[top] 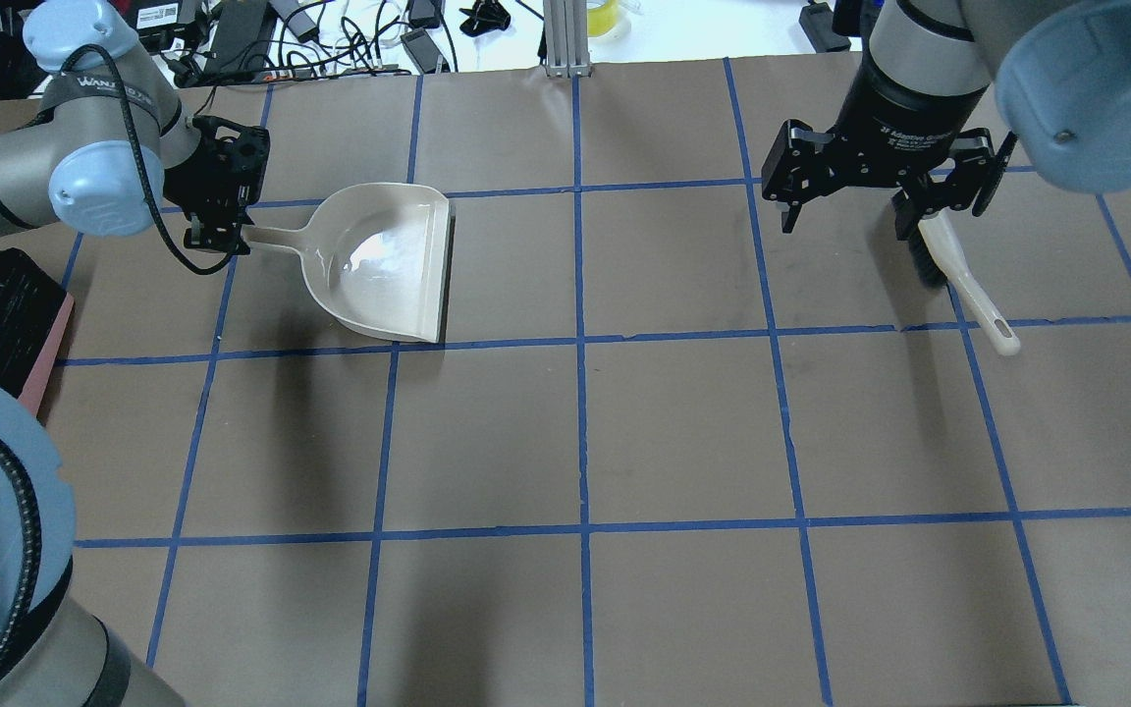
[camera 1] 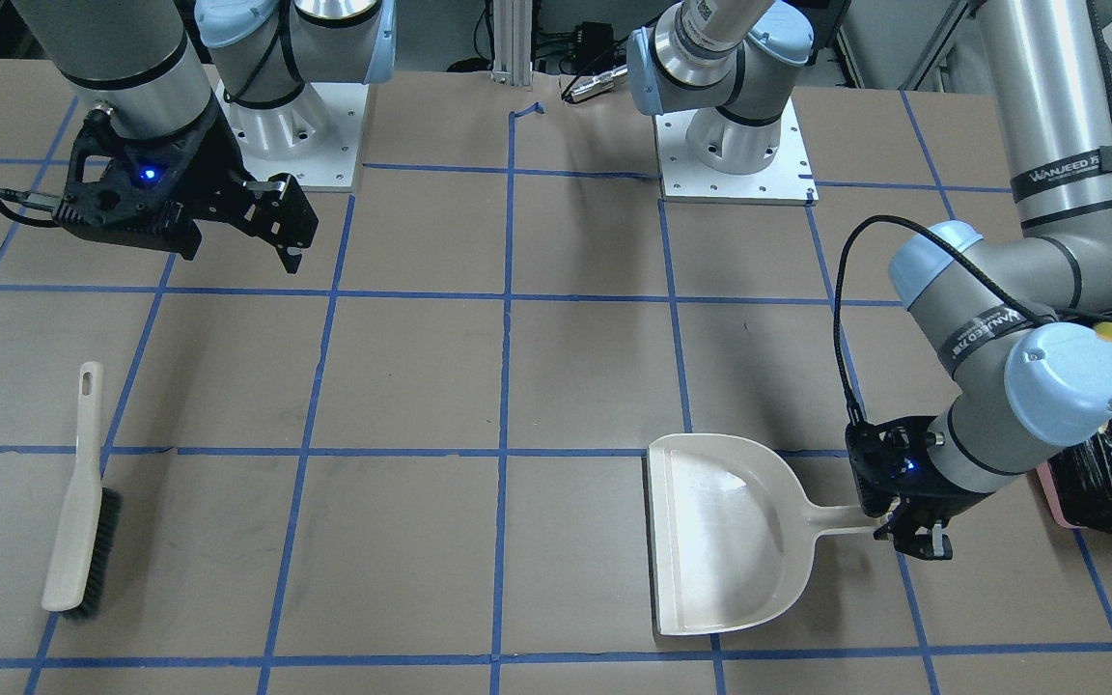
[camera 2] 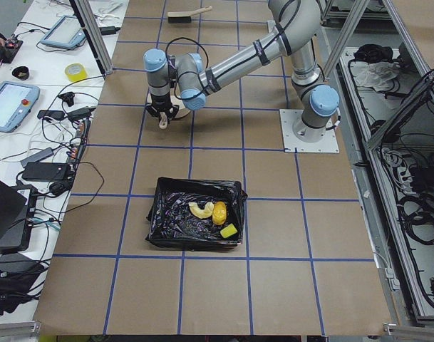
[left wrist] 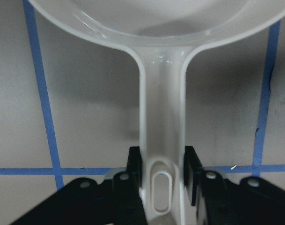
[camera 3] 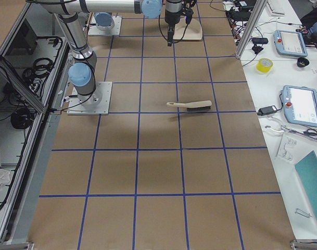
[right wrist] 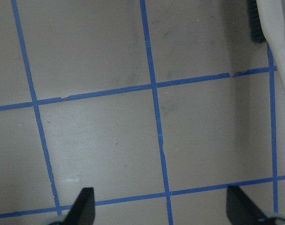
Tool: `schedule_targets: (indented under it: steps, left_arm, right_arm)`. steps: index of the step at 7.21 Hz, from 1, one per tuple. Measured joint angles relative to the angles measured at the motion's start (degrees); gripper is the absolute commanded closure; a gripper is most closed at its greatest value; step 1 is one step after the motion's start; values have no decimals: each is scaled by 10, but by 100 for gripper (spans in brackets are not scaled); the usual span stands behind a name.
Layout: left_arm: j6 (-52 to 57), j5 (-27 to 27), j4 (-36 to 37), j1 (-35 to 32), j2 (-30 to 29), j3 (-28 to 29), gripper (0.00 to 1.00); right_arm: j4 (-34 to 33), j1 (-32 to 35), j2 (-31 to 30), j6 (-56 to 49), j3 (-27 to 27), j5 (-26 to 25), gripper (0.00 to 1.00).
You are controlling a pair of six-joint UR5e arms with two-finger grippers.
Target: Sweep and dump trash into bin
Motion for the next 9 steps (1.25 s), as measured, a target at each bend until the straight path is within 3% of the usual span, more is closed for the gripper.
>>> schedule_targets:
  steps: [1,3,4,6,9]
  left_arm:
    - [-1,-1,1,0,-4,1,38]
    - [-24,-1,0,-11,1,1,11]
    - [-41,-1,0,-36,11,2,4]
    - [-73,0,-14,-76,44,12,5]
    - [-271,-62,-167,-94,162,14,0]
  right_arm:
    - [-1,0,-1,2,3,0,0]
    - [-4,0,-3,4,9,-3,0]
    - [-8,0,-3,5,10,-2,0]
    - [-10,0,-2,6,10,0,0]
    - [-8,0,-4,6,9,0,0]
